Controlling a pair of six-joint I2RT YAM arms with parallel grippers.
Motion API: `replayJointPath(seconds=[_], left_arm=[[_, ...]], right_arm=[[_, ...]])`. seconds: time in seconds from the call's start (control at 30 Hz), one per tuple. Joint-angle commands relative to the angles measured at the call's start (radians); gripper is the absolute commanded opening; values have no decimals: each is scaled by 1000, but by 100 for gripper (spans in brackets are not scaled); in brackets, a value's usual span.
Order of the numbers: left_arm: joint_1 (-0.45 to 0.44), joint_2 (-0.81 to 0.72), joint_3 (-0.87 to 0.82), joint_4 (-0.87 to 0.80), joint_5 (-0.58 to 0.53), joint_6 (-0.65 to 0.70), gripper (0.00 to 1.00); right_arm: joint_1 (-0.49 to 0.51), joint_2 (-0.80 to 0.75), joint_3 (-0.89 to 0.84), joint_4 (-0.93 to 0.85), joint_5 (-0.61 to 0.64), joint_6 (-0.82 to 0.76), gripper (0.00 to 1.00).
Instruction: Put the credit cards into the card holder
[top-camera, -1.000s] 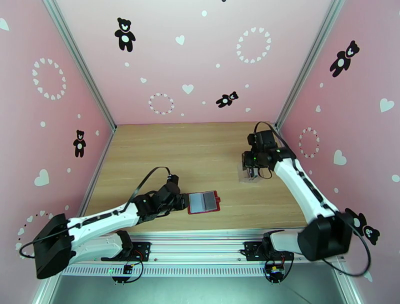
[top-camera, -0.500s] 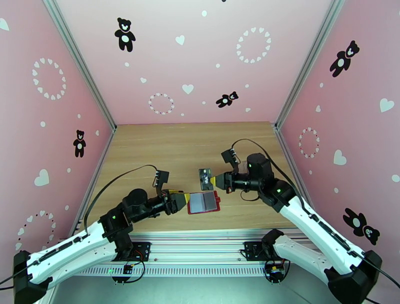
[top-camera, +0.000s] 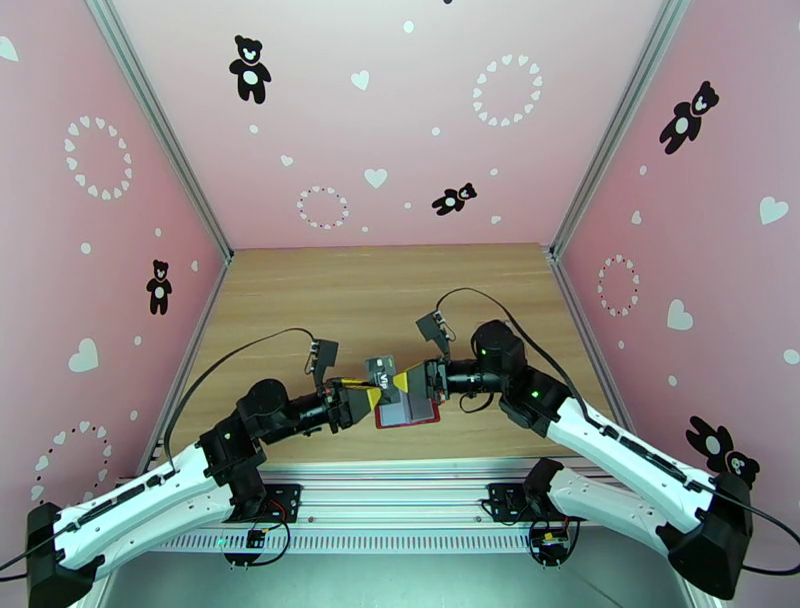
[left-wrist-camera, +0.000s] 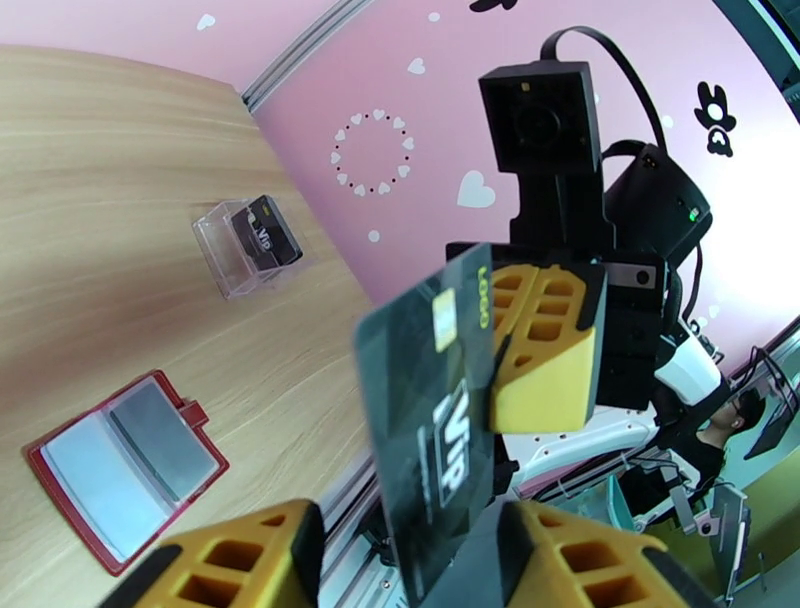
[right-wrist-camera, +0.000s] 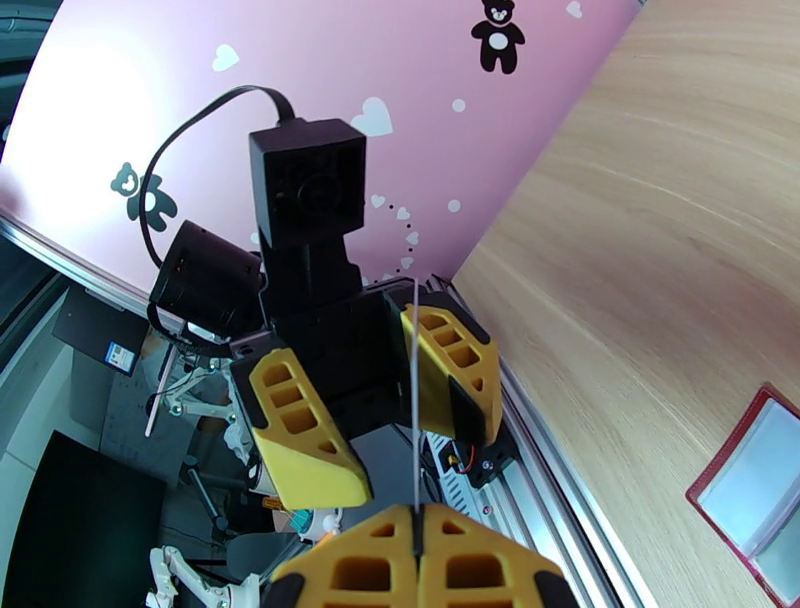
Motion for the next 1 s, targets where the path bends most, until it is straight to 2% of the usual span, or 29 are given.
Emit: replayJointPath(seconds=[0.0,0.17,0.23,0.3,0.87,0.97], left_arm=[[4,1,-2,39,34,-32,33],[4,-16,-21,54,45,-72,11],[4,-26,-27,53,47,-76,5],[5,-33,-30,44,49,-76,1],[3,20,-13,50,114,-80,0],[3,28,-13,47,111,-81,0]], right_arm=[[16,16,-7,41,-10,8,0],[27,11,-15,40,-6,-21,0],[31,4,-19,41,-10,-38,10],[32,-5,-23,56,-28,-43,15],[56,-19,-23,89,-46,-58,16],[62,-20,-23,94,-49,-56,12]])
